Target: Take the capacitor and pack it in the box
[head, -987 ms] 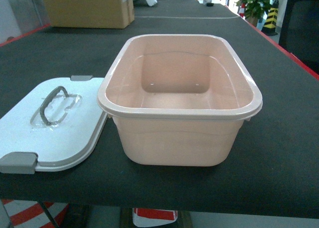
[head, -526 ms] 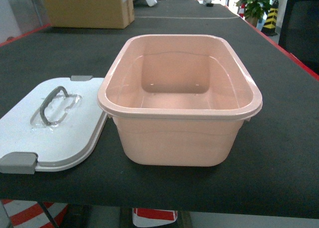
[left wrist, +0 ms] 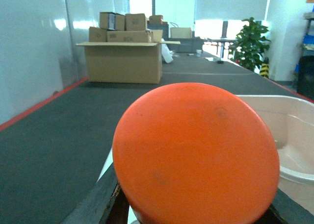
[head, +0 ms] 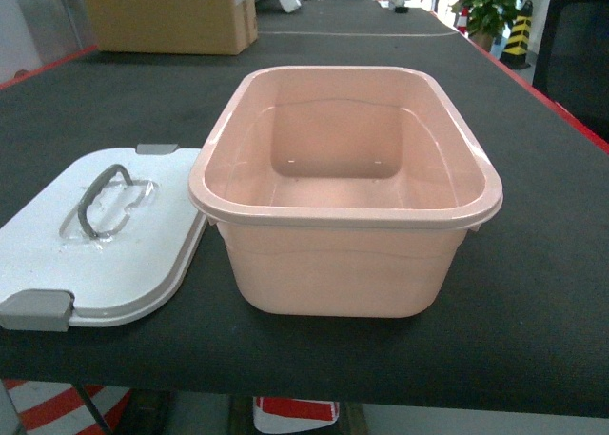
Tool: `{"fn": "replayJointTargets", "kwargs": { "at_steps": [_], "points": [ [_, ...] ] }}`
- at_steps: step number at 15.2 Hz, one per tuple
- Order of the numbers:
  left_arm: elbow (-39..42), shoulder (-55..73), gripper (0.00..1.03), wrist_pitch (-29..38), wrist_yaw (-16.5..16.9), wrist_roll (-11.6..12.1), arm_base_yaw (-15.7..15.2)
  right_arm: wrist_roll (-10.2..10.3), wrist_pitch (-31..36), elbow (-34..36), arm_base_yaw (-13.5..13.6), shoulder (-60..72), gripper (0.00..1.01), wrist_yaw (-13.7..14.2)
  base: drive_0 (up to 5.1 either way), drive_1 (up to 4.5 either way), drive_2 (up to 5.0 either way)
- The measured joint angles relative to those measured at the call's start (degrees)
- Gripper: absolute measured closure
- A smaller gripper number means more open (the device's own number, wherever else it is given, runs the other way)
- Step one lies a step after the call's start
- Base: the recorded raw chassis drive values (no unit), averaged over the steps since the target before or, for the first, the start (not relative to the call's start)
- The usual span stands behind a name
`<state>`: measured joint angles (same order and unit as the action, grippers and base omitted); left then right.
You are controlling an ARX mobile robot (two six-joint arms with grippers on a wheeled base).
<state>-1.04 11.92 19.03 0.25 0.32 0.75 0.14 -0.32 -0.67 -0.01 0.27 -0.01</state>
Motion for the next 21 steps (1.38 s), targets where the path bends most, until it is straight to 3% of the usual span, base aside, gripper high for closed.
{"fn": "replayJointTargets", "kwargs": {
  "at_steps": [1,2,3,4,5,9,11,12,13,14,16,18,19,21],
  "points": [
    [-0.1,14.9,0.59,13.3,0.7,0.3,1.4,0.0,0.0,0.0,0.0,0.0,0.03,0.0,0.0,0.0,0.0],
    [-0.8,24.5,0.59,22.1,0.5,0.3,2.1,0.0,0.0,0.0,0.0,0.0,0.03,0.0,0.0,0.0,0.0],
    [-5.4,39.1,0.59,34.2,-2.3,0.3,3.8,0.0,0.0,0.0,0.0,0.0,0.03,0.0,0.0,0.0,0.0],
    [-13.9,51.2,0.59,44.1,-4.3,1.5,7.8,0.0,0.0,0.0,0.0,0.0,0.03,0.0,0.0,0.0,0.0],
    [-20.0,58.8,0.59,48.9,-4.4,3.1,11.3,0.0,0.0,0.0,0.0,0.0,0.03,0.0,0.0,0.0,0.0],
    [-45.3,88.3,0.59,41.4,-11.6,5.1,22.7,0.0,0.0,0.0,0.0,0.0,0.03,0.0,0.0,0.0,0.0],
    [-55.9,95.8,0.59,37.2,-13.6,5.1,25.5,0.0,0.0,0.0,0.0,0.0,0.03,0.0,0.0,0.0,0.0],
    [-61.7,99.7,0.59,34.9,-13.0,4.9,27.3,0.0,0.0,0.0,0.0,0.0,0.03,0.0,0.0,0.0,0.0],
    [-63.8,101.5,0.52,35.2,-13.4,5.0,28.0,0.0,0.0,0.0,0.0,0.0,0.03,0.0,0.0,0.0,0.0],
    [-64.4,102.7,0.39,34.9,-13.3,5.2,28.9,0.0,0.0,0.0,0.0,0.0,0.03,0.1,0.0,0.0,0.0],
    [-64.3,102.9,0.27,34.8,-13.4,5.4,28.8,0.0,0.0,0.0,0.0,0.0,0.03,0.1,0.0,0.0,0.0],
    [-64.3,102.8,0.03,35.1,-13.7,5.6,27.9,0.0,0.0,0.0,0.0,0.0,0.03,0.0,0.0,0.0,0.0],
    [-64.3,102.8,0.06,35.1,-13.8,5.6,27.6,0.0,0.0,0.0,0.0,0.0,0.03,0.0,0.0,0.0,0.0],
    [-57.8,99.3,0.05,42.6,-12.1,2.6,26.2,0.0,0.0,0.0,0.0,0.0,0.03,0.0,0.0,0.0,0.0]
  ]
}}
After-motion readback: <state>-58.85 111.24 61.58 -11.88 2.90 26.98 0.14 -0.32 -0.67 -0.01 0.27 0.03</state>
